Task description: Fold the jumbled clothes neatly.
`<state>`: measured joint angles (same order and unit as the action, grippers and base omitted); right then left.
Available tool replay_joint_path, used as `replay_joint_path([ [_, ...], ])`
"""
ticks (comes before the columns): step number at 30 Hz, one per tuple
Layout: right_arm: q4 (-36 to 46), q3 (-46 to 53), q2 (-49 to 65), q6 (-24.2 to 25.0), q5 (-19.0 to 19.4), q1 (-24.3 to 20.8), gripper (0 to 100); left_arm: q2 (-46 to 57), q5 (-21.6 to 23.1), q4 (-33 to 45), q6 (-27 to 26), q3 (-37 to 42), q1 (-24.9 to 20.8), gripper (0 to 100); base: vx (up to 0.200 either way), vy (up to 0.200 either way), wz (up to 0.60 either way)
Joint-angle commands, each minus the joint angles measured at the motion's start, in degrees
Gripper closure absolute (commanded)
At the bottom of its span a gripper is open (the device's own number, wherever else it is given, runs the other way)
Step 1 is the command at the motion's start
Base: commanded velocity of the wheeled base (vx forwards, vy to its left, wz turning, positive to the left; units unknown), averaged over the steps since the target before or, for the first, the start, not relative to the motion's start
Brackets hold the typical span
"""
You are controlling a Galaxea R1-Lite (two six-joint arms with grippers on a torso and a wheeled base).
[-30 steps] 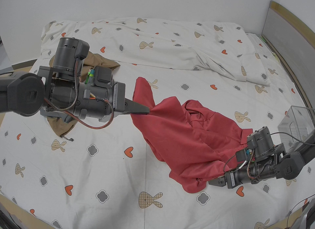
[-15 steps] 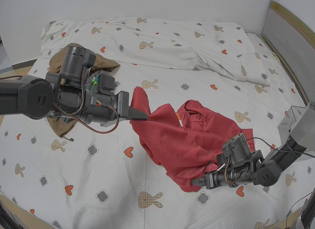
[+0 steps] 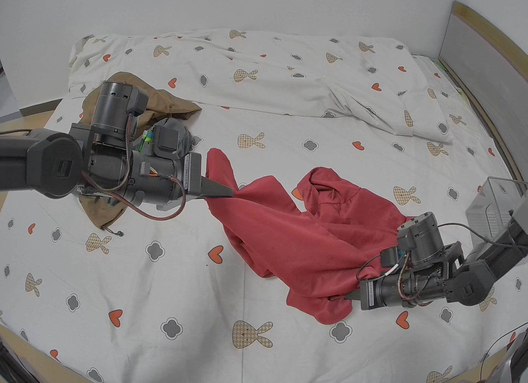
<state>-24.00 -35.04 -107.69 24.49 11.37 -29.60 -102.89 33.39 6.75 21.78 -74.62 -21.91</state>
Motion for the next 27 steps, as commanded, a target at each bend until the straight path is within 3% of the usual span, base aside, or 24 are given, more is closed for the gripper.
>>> replay_joint_path([
  [1,0.36,5.5,8.81,0.21,2.69,1.03,100,1.11,0.1,0.01,0.01,0.44,3.19,100,0.0,0.0,0.0],
  [4,1.42,7.61,11.8,0.29,4.97,1.39,100,1.37,0.1,0.01,0.01,0.35,4.33,100,0.0,0.0,0.0],
  [8,11.79,8.05,20.86,0.29,13.06,4.02,100,1.46,0.1,0.01,0.01,0.53,6.0,100,0.0,0.0,0.0],
  [12,23.04,5.94,25.6,0.03,18.16,4.64,100,1.02,0.1,0.19,0.01,0.97,6.09,100,0.0,0.0,0.0],
  [17,31.65,4.54,26.48,-2.08,18.42,4.73,100,0.58,0.1,0.28,0.01,1.76,6.09,100,0.0,0.0,0.0],
  [25,31.83,4.54,25.69,-4.19,18.51,4.55,100,0.67,-0.17,0.45,-0.08,4.04,7.05,100,0.0,0.0,0.0],
  [26,31.83,4.54,25.69,-4.19,18.51,4.55,0,0.76,-0.17,0.45,-0.08,4.22,7.14,100,0.0,0.0,0.0],
  [27,31.65,4.45,25.6,-4.1,18.42,4.64,0,0.76,-0.17,0.45,-0.08,4.48,7.14,100,0.0,0.0,0.0],
])
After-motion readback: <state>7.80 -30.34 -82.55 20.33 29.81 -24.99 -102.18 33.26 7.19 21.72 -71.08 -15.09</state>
